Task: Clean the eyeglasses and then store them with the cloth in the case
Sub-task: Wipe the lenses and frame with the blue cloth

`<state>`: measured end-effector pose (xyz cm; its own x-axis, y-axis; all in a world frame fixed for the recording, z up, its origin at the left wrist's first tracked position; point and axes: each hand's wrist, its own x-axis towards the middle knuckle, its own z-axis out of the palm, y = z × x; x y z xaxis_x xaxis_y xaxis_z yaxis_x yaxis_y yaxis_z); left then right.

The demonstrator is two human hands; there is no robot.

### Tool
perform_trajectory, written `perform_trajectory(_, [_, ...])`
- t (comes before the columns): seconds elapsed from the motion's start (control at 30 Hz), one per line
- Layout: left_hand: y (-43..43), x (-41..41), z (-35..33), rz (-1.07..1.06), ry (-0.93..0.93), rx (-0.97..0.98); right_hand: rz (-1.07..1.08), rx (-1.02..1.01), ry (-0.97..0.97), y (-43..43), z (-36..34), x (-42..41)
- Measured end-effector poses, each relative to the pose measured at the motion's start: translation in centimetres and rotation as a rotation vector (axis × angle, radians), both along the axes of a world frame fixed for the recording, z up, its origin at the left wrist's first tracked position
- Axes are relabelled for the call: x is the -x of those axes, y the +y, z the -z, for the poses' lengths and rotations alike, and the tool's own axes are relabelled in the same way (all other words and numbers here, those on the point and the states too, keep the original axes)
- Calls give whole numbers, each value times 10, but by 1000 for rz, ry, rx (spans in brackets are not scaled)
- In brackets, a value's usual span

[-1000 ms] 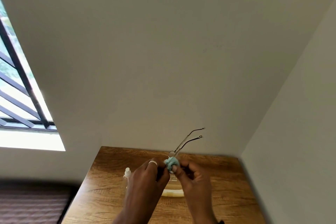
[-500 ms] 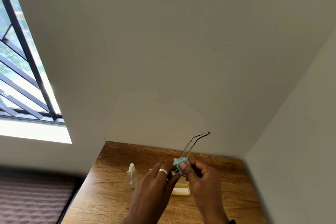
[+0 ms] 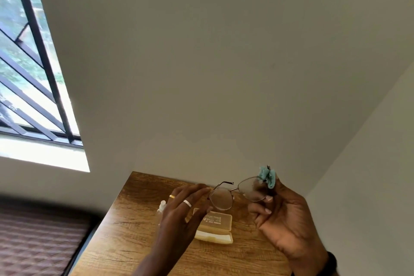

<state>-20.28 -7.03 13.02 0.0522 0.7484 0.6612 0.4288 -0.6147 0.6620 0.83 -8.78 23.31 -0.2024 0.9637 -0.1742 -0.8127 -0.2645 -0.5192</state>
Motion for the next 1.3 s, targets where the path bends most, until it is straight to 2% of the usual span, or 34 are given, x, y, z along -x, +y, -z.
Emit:
perform_trajectory(0.17, [5,-6,-14,-6,-58,-120,1,11,83,4,2,1])
perform_trajectory(0.33, [8,-2,-17,-32,-13,-178,30,27,101,6,11,-3])
perform_trajectory(0.47, [6,4,-26,-50,-53,-137,57,81,-11,4,22,-5])
perform_trajectory(0.63, [11,16,-36,-91,-35,-107,215,191,-296,-2,41,-9])
perform_trajectory(0.77, [18,23,-39,-111,13,-100,431,128,-529,-6,50,-20])
perform_trajectory(0.9, [21,25,-42,-110,57,-116,741,-150,-1149,-14,30,-17])
perform_trajectory(1.0, [23,22,-42,-103,120,-125,810,-440,-1501,-19,17,2])
perform_trajectory(1.13, [20,14,-46,-110,217,-149,791,-735,-1787,-8,18,28])
perform_trajectory(1.23, [17,7,-51,-115,286,-174,758,-796,-1968,4,22,47])
perform_trajectory(1.3, [16,6,-51,-122,302,-170,729,-813,-2016,7,23,58])
